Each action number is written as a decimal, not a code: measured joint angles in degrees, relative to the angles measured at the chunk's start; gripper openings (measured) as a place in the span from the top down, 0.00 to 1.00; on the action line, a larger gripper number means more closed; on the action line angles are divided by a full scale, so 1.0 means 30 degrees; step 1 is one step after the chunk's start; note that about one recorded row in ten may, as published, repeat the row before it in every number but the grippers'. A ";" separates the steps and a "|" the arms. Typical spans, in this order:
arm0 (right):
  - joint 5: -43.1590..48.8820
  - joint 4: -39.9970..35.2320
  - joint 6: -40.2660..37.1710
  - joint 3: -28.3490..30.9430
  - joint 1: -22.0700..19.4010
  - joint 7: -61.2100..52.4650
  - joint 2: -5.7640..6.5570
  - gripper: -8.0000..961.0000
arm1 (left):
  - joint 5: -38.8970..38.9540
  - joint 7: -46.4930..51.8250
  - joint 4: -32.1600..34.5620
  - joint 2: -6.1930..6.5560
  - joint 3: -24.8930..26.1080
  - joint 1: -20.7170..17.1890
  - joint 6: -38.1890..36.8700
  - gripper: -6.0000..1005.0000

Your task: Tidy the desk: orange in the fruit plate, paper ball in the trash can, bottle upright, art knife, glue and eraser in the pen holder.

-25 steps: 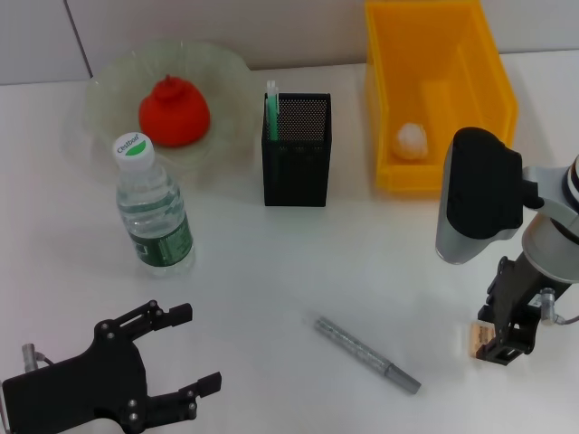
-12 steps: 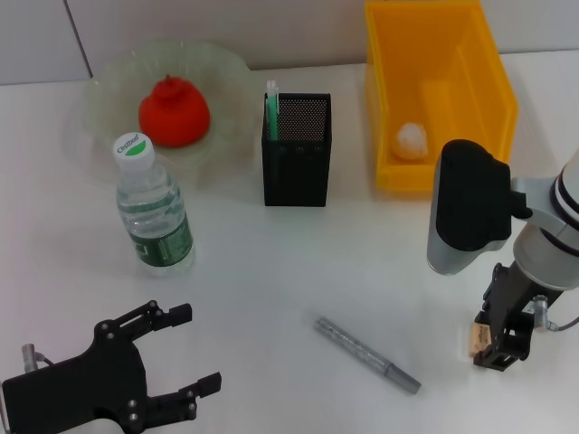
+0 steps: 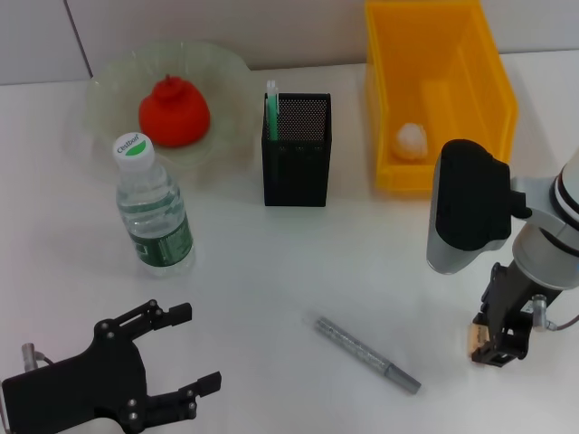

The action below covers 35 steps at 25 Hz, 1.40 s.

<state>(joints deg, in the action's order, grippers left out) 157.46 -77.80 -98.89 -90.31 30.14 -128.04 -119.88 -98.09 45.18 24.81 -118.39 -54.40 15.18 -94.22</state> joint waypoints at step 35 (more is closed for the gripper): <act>-0.3364 0.2541 0.8816 0.4780 0.5978 -0.1796 0.0180 0.51 | 0.0011 0.0137 0.0108 -0.0010 0.0000 0.0244 -0.0366 0.14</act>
<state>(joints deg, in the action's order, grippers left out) 147.37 -70.17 -72.44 -75.97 48.07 -133.43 -119.34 -98.05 45.59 25.13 -118.42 -54.40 15.91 -95.32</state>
